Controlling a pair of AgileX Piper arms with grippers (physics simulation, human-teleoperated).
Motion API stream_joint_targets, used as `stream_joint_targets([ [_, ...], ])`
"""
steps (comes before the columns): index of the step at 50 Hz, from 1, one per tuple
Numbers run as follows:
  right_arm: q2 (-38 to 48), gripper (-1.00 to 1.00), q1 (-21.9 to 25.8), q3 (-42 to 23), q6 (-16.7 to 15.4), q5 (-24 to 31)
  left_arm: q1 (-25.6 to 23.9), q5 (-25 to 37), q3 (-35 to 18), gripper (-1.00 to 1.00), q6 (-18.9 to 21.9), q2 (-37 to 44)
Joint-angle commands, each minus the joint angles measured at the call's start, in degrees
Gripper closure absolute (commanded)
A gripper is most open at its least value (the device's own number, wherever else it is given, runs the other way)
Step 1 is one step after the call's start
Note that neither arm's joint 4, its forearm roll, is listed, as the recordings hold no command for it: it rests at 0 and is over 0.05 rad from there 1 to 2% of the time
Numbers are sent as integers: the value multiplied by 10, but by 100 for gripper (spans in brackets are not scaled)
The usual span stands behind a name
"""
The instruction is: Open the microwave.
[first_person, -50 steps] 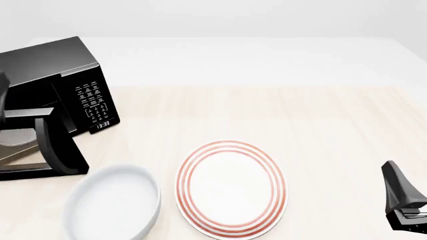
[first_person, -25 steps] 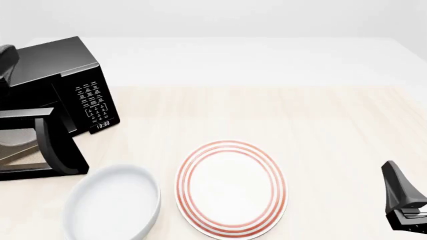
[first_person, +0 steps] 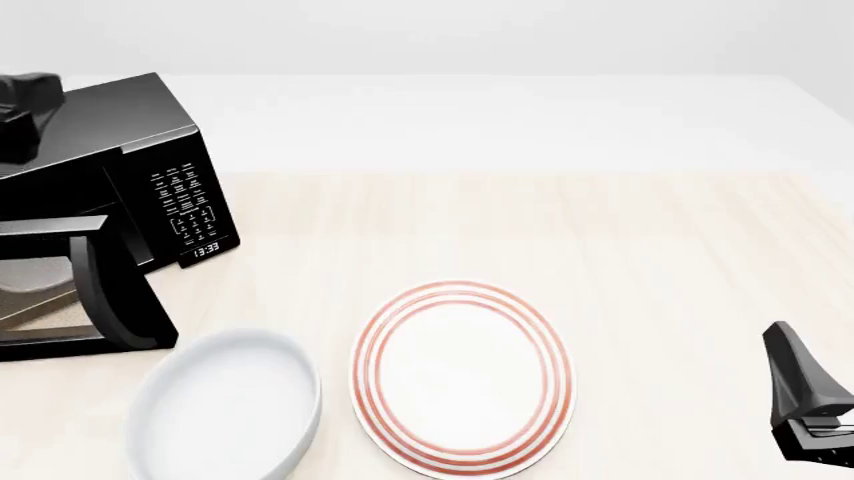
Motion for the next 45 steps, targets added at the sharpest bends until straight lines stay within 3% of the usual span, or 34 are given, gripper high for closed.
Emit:
stream_joint_targets([
  [1,0,-100,0,0,0,0,-14,34,-25,-100,-25,41],
  [13,0,-100,0,0,0,0,-3,53,-41,-100,-44,78],
  [45,0,-100,0,0,0,0,24,101,-91,-100,-14,181],
])
